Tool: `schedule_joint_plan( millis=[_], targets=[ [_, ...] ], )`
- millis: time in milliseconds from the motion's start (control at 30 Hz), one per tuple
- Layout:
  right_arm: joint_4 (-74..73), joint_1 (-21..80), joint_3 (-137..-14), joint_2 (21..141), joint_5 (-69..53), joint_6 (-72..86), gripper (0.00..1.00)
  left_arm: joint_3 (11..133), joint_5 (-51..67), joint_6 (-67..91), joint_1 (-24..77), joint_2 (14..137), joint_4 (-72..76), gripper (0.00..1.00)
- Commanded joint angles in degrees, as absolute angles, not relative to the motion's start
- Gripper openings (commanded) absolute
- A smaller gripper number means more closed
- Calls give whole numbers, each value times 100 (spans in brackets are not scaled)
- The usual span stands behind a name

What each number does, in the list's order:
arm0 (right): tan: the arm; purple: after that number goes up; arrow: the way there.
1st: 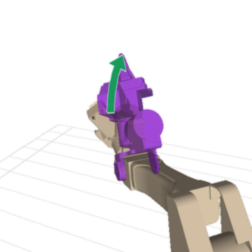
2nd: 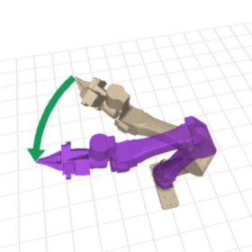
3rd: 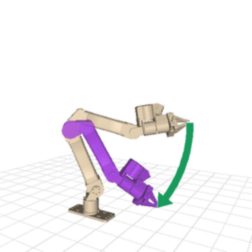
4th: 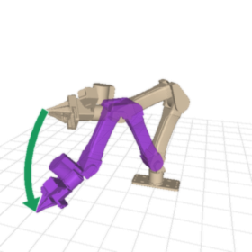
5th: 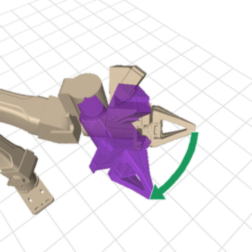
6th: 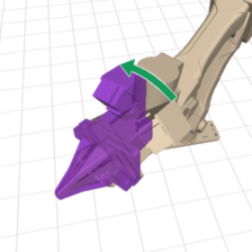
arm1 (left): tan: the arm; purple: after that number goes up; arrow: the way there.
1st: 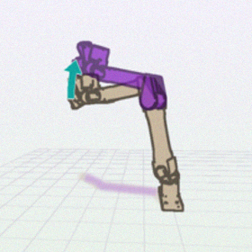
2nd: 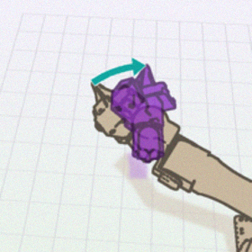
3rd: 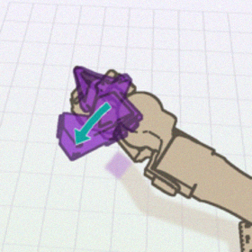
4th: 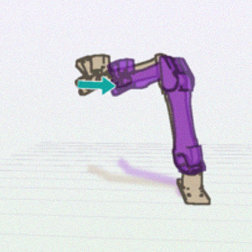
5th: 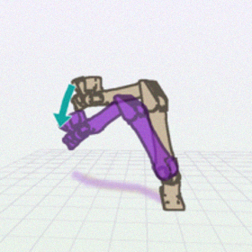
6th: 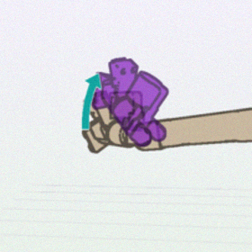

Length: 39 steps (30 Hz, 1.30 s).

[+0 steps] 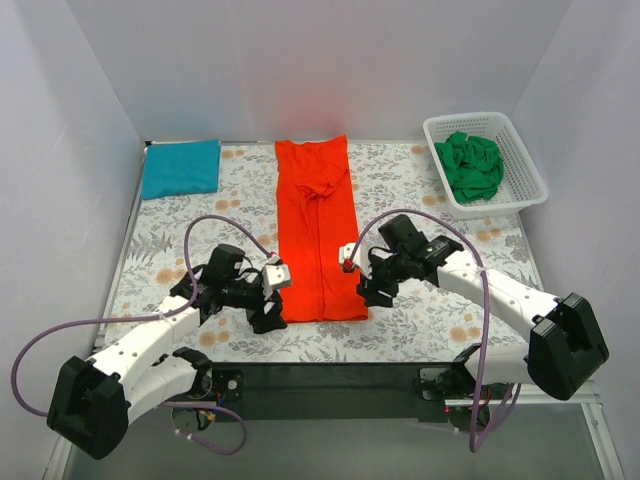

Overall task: Fold and stack the t-shirts
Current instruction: Fold the tshirt

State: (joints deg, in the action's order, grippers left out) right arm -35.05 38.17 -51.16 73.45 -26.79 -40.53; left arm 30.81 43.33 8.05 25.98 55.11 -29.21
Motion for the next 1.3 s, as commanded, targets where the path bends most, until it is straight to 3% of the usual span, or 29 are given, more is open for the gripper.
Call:
schedule_joint_plan(
  millis=[0,133,267,633,933,1133,1267],
  targets=[
    [-2901,4209,-4818,7470,-2593,-4114,63,2795,3964,598,2944,5598,-2338,67],
    [-2470,4666,-4510,7436,-2374,-3964,60,2733,3824,598,3050,5642,-2189,61],
    [-2031,4904,-4080,7471,-2005,-4113,56,2558,3411,580,3199,5660,-1794,49],
    [-1459,5027,-3612,7629,-1705,-4298,52,2232,3076,123,3595,5844,-1292,47],
    [-1178,5124,-3138,7752,-1538,-4394,39,2162,2830,18,3928,6169,-1108,44],
    [-1046,5142,-2962,7919,-1424,-4474,35,1961,2454,-403,4139,6424,-1055,42],
    [-1002,5150,-2892,8042,-1301,-4465,27,1846,2171,-519,4184,6618,-1055,35]
  ],
)
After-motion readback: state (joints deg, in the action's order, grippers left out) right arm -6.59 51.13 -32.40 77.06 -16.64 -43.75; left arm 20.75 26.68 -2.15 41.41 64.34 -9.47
